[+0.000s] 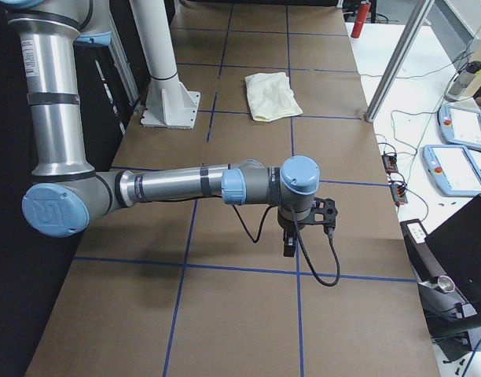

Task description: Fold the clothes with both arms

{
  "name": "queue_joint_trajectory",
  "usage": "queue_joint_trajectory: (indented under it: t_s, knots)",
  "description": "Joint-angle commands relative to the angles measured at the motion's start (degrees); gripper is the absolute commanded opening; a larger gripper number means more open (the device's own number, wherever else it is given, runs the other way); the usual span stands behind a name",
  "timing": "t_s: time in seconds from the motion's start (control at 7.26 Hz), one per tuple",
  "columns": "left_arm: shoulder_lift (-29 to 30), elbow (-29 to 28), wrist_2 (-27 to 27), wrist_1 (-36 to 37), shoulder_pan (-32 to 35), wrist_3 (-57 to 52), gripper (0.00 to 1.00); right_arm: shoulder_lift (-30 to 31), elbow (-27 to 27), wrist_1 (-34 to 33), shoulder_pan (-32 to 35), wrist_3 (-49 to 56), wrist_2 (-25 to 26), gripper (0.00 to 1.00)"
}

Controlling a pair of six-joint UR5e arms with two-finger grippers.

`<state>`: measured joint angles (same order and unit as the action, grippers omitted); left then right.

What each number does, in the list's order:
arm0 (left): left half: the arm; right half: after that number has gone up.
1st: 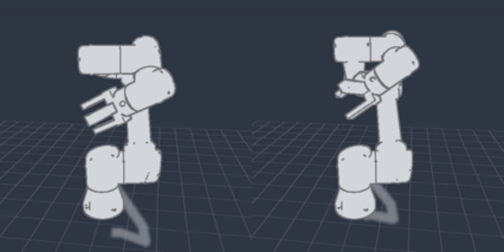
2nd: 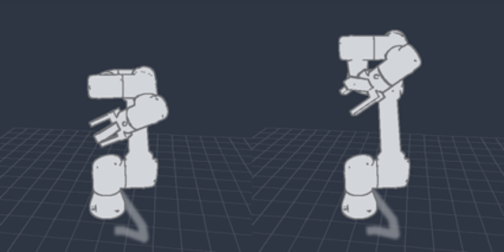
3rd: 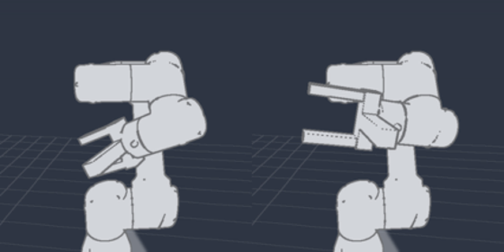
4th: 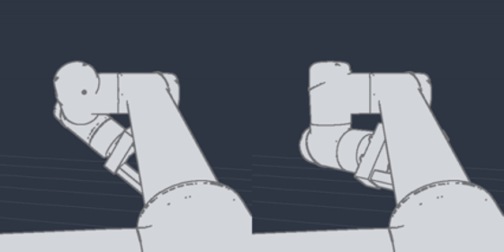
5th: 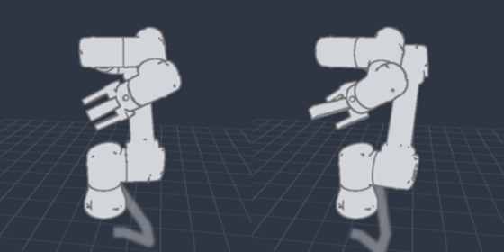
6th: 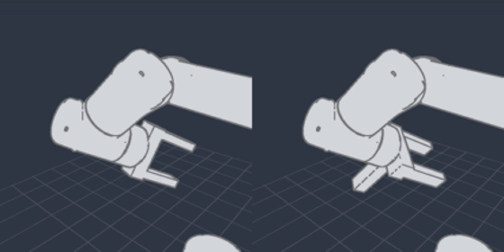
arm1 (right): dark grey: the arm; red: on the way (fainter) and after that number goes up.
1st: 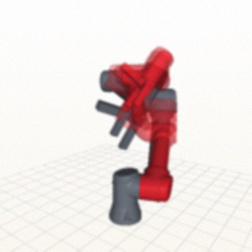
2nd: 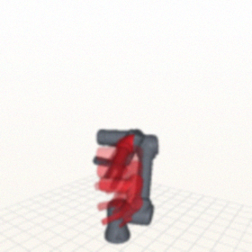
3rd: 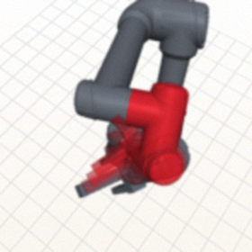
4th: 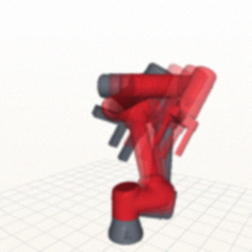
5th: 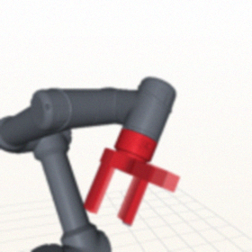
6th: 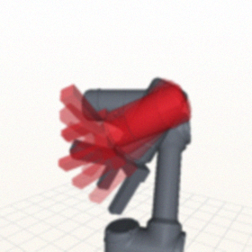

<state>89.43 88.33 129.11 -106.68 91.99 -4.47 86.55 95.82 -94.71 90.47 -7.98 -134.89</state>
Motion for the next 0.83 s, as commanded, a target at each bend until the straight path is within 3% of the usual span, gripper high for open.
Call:
queue_joint_trajectory:
  t_s: [0.0, 0.28, 0.69]
  knots:
    - [-3.3, 6.6, 0.1, 1.4, -4.4, 7.4, 1.00, 0.1, 0.2, -0.7, -1.4, -0.5, 0.3, 1.00]
    - [-3.8, 12.3, 3.9, 10.6, -4.4, 7.4, 1.00, 0.1, -0.1, -0.6, -1.5, -0.5, 0.2, 1.00]
    - [-5.3, 12.3, 4.5, 11.7, -4.3, 6.8, 1.00, 0.2, -0.8, -0.7, -1.5, -0.5, 0.2, 1.00]
